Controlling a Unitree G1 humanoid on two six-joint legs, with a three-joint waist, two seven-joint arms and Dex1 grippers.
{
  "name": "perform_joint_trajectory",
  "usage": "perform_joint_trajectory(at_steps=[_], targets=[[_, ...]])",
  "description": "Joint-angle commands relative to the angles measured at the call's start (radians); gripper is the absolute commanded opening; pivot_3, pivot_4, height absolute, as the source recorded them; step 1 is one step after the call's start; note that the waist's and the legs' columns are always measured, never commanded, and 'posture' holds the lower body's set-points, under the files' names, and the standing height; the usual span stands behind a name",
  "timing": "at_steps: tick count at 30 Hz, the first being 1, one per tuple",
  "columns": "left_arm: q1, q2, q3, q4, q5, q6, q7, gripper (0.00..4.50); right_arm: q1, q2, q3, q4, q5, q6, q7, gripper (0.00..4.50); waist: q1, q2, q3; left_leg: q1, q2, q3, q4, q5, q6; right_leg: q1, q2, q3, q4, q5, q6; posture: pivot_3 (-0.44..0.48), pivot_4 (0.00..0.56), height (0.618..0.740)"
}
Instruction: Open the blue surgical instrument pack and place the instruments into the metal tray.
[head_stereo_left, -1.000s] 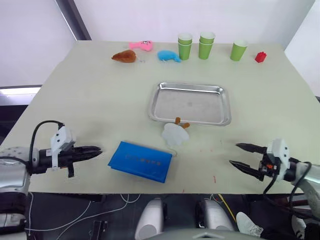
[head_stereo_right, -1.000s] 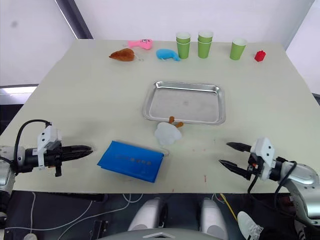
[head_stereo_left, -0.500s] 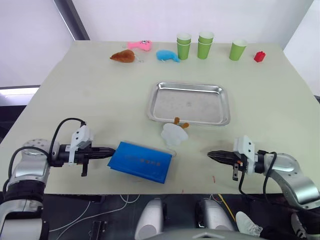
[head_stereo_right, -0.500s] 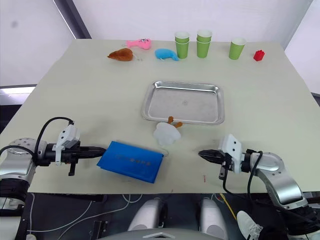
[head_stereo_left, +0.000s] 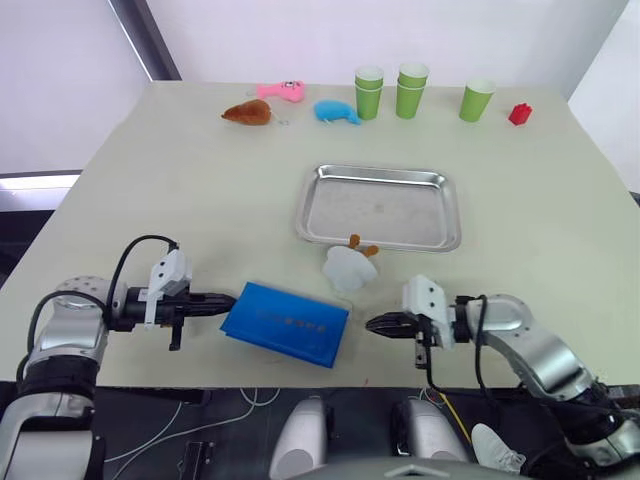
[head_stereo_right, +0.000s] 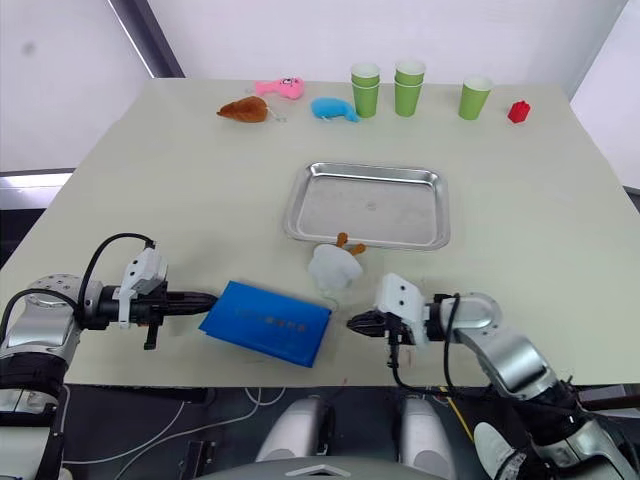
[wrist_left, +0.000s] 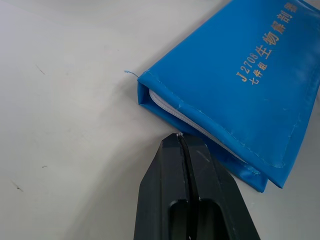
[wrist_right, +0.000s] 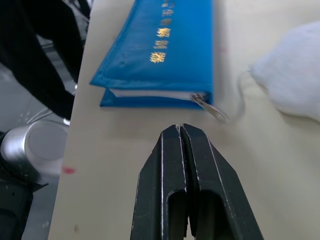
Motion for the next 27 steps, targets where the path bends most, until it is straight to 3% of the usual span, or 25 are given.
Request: perform_joint_trajectory(at_steps=[1,11,27], targets=[[0.012,0.006,-0.012,-0.025,-0.008,0.016,-0.054,0.00,-0.027,0.021,0.037,0.013,-0.036,0.016,-0.019,0.04,-0.001,0.000,0.000,0.000,0.000,0.000,0.000,0.000,0.000,0.000,0.000,0.000,0.000,0.000,0.000,0.000,0.150,0.739],[0.001,0.003,-0.029,-0.065,-0.018,0.046,-0.054,0.00,-0.055,0.112,0.050,0.047,-0.037,0.040,-0.050,0.04,-0.002,0.000,0.000,0.000,0.000,0.000,0.000,0.000,0.000,0.000,0.000,0.000,0.000,0.000,0.000,0.000,0.150,0.739],[0.018,0.040,-0.018,-0.159,-0.062,0.121,-0.054,0.00,-0.068,0.126,0.037,0.091,-0.053,0.009,-0.045,0.04,-0.005,0.000,0.000,0.000,0.000,-0.001,0.000,0.000,0.000,0.000,0.000,0.000,0.000,0.000,0.000,0.000,0.150,0.739]])
